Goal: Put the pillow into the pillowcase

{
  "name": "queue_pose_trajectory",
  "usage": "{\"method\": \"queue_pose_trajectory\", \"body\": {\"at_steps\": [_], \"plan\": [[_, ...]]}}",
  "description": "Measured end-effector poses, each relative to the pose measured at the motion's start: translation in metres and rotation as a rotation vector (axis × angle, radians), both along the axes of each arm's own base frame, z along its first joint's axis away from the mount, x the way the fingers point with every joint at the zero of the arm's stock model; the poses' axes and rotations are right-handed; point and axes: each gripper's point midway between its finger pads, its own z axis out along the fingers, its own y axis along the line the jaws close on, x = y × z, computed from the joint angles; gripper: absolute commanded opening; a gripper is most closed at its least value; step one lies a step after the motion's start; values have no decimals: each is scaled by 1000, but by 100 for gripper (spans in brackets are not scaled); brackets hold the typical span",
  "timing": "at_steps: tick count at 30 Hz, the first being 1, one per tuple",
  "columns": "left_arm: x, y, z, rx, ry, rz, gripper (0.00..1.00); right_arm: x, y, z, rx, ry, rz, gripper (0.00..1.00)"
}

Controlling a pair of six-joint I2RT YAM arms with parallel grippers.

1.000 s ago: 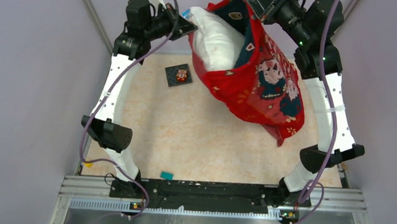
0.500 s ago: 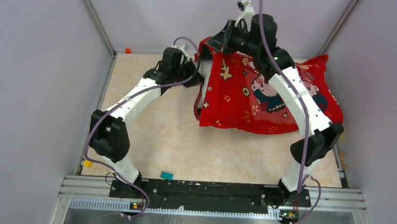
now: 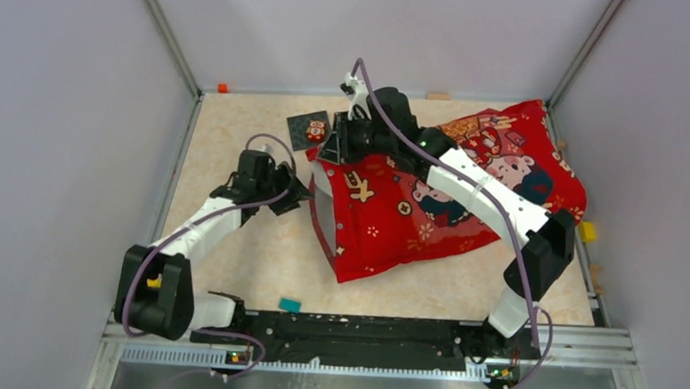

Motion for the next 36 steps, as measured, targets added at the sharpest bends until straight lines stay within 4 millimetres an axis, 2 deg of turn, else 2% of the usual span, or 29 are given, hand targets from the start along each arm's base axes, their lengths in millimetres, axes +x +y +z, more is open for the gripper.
{"method": "queue_pose_trajectory", "body": {"at_steps": [2,3,4,6,8,10,11,14,16,17,19,20,22,23,24,25,26,28,29,32,34,35,36], "plan": [[5,18,13,17,-48,64,58,-4,1,7,-11,-25,16,49],[7,25,21,19,-75,90,58,-4,0,13,-11,-37,15,61],[10,34,29,19,-104,119,58,-4,-1,18,-18,-55,13,67],[16,50,43,17,-151,172,59,-1,-7,29,-35,-91,-5,69],[21,63,50,19,-170,216,67,3,-15,40,-58,-135,-31,72],[27,68,52,13,-174,237,75,10,-31,48,-105,-183,-96,73],[28,67,52,4,-172,234,78,11,-36,49,-121,-192,-114,73],[35,55,56,-51,-173,181,87,23,-72,48,-202,-219,-235,73],[40,42,60,-96,-175,140,94,31,-99,41,-244,-213,-309,74],[41,34,61,-112,-177,115,98,35,-118,33,-272,-205,-357,75],[38,15,62,-137,-177,58,98,42,-163,10,-352,-175,-472,75],[36,6,63,-147,-177,32,94,43,-182,-1,-390,-159,-520,75],[34,-16,66,-172,-182,-28,71,43,-217,-28,-464,-117,-607,75],[34,-30,67,-190,-180,-62,52,41,-225,-40,-487,-99,-622,75],[37,-42,66,-211,-172,-87,28,38,-231,-57,-514,-70,-627,74],[42,-54,65,-227,-166,-118,8,34,-232,-70,-530,-48,-622,74],[49,-63,61,-242,-149,-130,0,30,-230,-85,-543,-19,-606,74],[63,-71,46,-251,-107,-140,0,28,-223,-105,-564,16,-586,74],[70,-69,39,-248,-86,-127,0,29,-216,-111,-566,20,-579,74],[101,-43,27,-233,-32,-53,0,32,-184,-116,-548,7,-536,74],[131,-17,34,-213,-36,6,0,34,-155,-113,-510,-12,-500,75],[148,-5,43,-203,-49,28,5,35,-140,-110,-485,-19,-481,75],[163,4,53,-190,-74,41,16,35,-129,-108,-465,-22,-465,75]]}}
